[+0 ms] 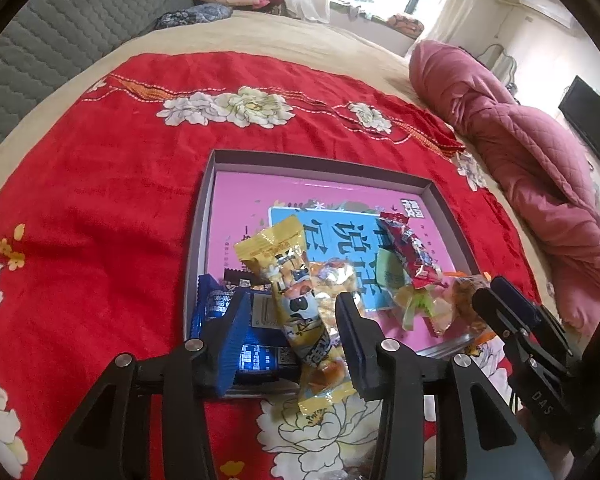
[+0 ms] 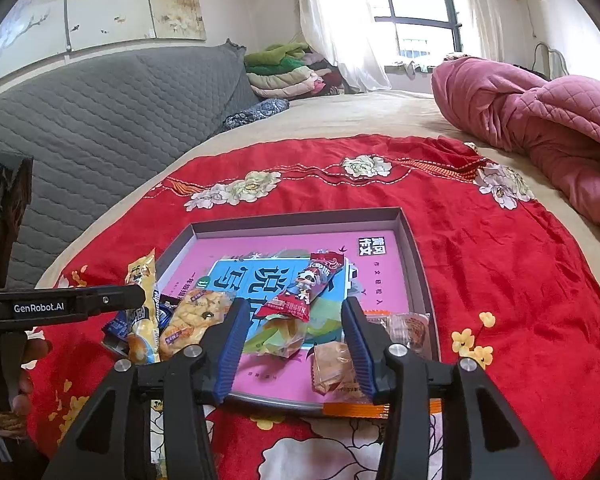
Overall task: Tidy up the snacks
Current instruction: 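Open the left tool to release the yellow tube snack into the box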
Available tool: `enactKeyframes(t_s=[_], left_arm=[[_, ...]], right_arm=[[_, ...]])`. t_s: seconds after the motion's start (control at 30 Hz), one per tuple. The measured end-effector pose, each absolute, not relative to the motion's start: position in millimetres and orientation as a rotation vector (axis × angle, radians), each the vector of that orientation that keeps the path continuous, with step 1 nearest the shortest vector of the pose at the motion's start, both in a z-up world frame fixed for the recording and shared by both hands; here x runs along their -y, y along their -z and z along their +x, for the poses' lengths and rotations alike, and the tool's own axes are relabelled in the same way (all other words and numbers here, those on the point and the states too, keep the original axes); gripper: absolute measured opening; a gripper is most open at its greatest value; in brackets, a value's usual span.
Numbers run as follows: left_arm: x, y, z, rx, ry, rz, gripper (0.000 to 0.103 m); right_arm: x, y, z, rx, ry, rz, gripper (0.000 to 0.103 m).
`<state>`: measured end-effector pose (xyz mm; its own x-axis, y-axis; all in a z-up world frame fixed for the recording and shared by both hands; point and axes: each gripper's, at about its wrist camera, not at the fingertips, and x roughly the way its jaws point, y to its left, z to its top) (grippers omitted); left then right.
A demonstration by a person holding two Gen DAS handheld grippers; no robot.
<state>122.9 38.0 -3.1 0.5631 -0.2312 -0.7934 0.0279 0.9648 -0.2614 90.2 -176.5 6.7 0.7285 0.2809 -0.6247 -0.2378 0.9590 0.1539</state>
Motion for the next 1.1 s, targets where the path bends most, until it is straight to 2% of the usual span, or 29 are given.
enactKeyframes(t_s=[0.57,1.1], left_arm=[[-42.3,12.7,93.1,-1.020,0.151,-0.186,0.046],[-35.7,21.4,103.6,-1.017,0.112,-0.153,0.049]], right_arm=[[177.4,-12.1,82.8,-0.691,-0.299,0.073,0.050],[177.7,-15.2,79.8,-0.689,-0.302,0.074,0.052]])
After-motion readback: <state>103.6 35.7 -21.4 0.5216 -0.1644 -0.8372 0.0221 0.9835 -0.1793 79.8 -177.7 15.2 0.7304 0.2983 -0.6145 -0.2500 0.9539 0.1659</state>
